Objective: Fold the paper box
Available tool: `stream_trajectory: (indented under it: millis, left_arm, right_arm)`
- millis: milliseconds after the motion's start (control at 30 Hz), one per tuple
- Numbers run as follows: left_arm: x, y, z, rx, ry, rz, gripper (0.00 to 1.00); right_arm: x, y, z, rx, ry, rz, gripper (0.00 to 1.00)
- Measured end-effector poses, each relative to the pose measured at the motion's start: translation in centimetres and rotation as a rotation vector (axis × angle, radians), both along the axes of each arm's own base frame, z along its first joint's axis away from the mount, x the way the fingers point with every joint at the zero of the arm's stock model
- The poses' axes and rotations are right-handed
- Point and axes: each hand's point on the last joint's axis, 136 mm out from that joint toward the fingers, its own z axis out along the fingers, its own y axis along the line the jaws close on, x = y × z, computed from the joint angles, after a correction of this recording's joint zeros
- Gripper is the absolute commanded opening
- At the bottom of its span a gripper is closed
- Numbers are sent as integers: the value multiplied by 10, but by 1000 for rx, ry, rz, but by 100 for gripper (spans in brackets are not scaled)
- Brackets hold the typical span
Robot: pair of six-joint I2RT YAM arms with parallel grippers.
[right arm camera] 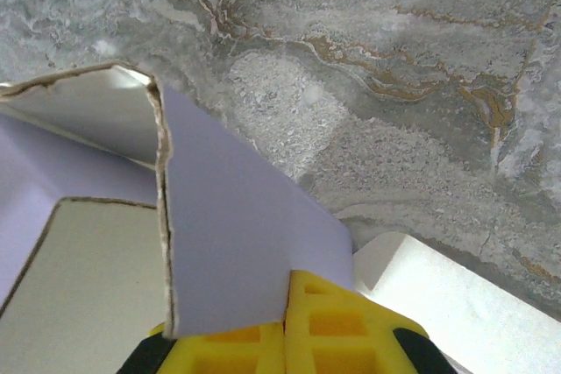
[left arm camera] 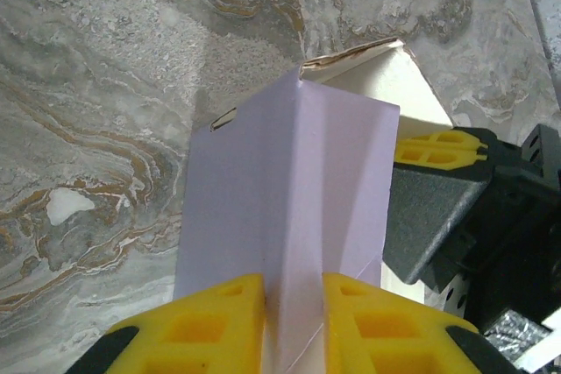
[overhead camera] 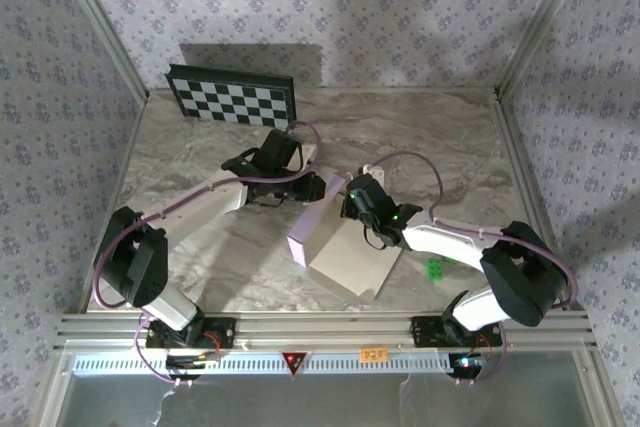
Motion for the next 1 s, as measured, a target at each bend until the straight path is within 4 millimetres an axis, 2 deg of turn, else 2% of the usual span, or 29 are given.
stream_trajectory:
  millis: [300,633,1000]
  left_arm:
    - [-7,9,1,-18,5,60,23]
    - [-14,37,1,6,-28,168,22]
    - [-13,39,-1,-19,-31,199,20]
  right_arm:
    - [-1,16,-3,39,-79,-13,6]
    - [23,70,-2,60,-156,129,6]
    - [14,67,-2,2,-123,155,6]
